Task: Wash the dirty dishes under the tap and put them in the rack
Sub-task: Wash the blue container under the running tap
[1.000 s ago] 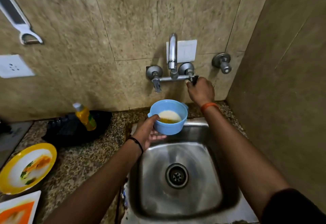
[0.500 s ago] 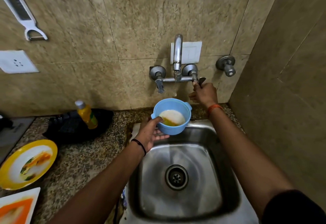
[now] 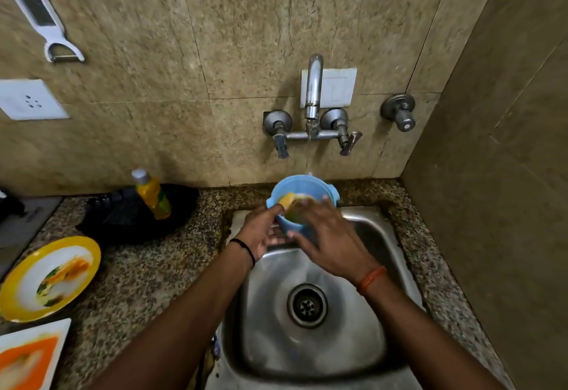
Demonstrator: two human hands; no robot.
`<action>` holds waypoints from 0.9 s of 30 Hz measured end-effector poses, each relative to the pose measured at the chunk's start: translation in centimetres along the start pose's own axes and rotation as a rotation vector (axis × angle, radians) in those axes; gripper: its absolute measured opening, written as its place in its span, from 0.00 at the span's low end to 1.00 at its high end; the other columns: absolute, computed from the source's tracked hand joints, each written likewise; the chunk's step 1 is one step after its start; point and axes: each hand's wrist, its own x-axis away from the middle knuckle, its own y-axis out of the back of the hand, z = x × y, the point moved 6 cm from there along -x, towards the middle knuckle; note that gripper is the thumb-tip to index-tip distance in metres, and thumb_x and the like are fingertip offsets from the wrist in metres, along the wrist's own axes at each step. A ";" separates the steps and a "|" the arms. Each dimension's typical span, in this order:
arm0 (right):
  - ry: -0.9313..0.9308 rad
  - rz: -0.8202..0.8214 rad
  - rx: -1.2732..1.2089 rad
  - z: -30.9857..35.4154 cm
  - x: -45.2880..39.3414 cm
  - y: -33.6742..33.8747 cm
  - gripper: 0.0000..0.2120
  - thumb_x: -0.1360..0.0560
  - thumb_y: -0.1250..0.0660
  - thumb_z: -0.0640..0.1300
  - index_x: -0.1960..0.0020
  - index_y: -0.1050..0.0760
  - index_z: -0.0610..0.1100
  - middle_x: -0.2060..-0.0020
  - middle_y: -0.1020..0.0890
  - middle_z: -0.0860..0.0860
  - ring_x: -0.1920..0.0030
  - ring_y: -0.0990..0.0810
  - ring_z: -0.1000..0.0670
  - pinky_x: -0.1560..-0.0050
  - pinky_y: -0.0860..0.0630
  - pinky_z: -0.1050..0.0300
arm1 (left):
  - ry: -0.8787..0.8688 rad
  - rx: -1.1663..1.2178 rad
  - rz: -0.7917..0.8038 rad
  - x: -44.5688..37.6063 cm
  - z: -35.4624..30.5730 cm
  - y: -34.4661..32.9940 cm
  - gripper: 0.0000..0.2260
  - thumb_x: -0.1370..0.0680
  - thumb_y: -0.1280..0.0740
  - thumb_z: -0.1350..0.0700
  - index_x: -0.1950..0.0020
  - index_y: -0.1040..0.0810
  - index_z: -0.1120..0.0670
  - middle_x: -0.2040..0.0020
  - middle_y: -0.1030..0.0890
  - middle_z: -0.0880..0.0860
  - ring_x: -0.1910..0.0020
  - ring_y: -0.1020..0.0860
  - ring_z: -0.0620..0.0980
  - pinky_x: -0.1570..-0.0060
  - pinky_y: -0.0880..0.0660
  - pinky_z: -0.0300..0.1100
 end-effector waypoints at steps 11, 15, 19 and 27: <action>-0.155 0.530 0.064 0.0 -4.9 -4.3 0.41 0.29 0.31 0.56 0.23 0.46 0.45 0.24 0.41 0.42 0.26 0.39 0.39 0.30 0.36 0.45 | -0.119 -0.091 -0.062 -0.4 -0.9 -0.1 0.05 0.23 0.35 0.62 0.52 0.22 0.54 0.60 0.20 0.56 0.67 0.21 0.53 0.70 0.20 0.43; -0.011 0.500 0.232 -0.7 -3.2 -3.2 0.20 0.27 0.33 0.52 0.37 0.26 0.49 0.41 0.21 0.45 0.37 0.24 0.43 0.40 0.30 0.50 | -0.100 -0.125 -0.096 -0.5 -0.9 2.3 0.05 0.24 0.36 0.64 0.55 0.23 0.55 0.61 0.19 0.57 0.69 0.18 0.53 0.68 0.18 0.49; -0.122 0.444 0.693 -2.1 -3.8 -2.8 0.23 0.23 0.41 0.49 0.30 0.32 0.42 0.29 0.31 0.42 0.23 0.46 0.43 0.27 0.65 0.35 | -0.109 -0.124 -0.078 -0.9 -1.5 1.4 0.05 0.25 0.35 0.63 0.54 0.23 0.55 0.56 0.19 0.59 0.65 0.18 0.55 0.62 0.19 0.50; 0.061 0.306 0.293 -0.5 -2.6 -2.1 0.25 0.29 0.33 0.47 0.31 0.29 0.50 0.35 0.23 0.46 0.30 0.31 0.45 0.26 0.51 0.47 | -0.061 -0.168 -0.053 -0.7 -2.1 1.5 0.08 0.26 0.38 0.65 0.52 0.23 0.55 0.59 0.20 0.57 0.64 0.19 0.54 0.66 0.18 0.50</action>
